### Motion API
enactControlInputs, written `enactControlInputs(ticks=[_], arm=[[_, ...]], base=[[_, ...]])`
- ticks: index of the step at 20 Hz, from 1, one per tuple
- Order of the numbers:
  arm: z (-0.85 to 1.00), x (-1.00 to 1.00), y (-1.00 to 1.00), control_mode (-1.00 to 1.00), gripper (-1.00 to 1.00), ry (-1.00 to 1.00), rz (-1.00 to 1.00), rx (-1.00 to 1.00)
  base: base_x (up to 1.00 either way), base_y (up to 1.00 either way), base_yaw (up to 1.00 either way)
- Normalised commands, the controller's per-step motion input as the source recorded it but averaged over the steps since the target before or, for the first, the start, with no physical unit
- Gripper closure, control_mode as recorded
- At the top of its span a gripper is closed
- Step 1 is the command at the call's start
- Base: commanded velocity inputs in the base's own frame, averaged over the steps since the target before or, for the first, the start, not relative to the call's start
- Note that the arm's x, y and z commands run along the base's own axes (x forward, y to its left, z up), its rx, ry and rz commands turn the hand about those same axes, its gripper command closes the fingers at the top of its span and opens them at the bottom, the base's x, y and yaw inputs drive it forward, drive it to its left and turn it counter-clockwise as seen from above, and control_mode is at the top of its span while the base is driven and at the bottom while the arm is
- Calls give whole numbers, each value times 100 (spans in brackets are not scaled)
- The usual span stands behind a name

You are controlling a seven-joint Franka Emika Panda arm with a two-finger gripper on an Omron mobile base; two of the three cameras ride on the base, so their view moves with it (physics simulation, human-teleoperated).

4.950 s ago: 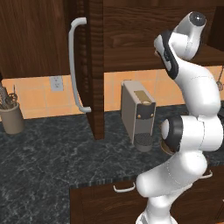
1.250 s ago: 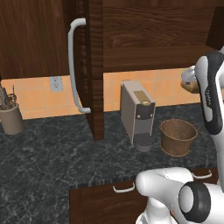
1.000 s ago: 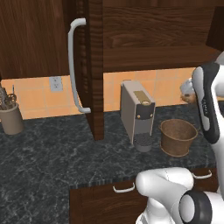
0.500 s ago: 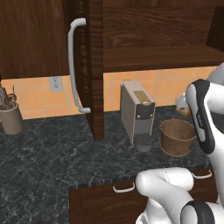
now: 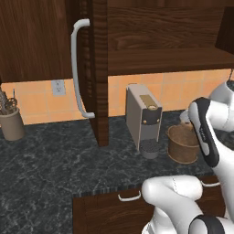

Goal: Open the cabinet, pick up the bread from the cabinet and place it in the basket. Then move the basket to the dining counter.

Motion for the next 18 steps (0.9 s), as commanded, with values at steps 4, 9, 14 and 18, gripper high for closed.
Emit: enactControlInputs(ticks=[4, 9, 14, 18], arm=[[-50, 51, -23, -100, 100, 0, 0, -2], [-48, 52, -20, -100, 100, 4, 0, -3], [-35, 32, -8, -100, 100, 22, 0, -5], [-36, 13, -6, -100, 100, 18, 0, -3]], base=[[0, 0, 0], [0, 0, 0], [0, 0, 0], [0, 0, 0]])
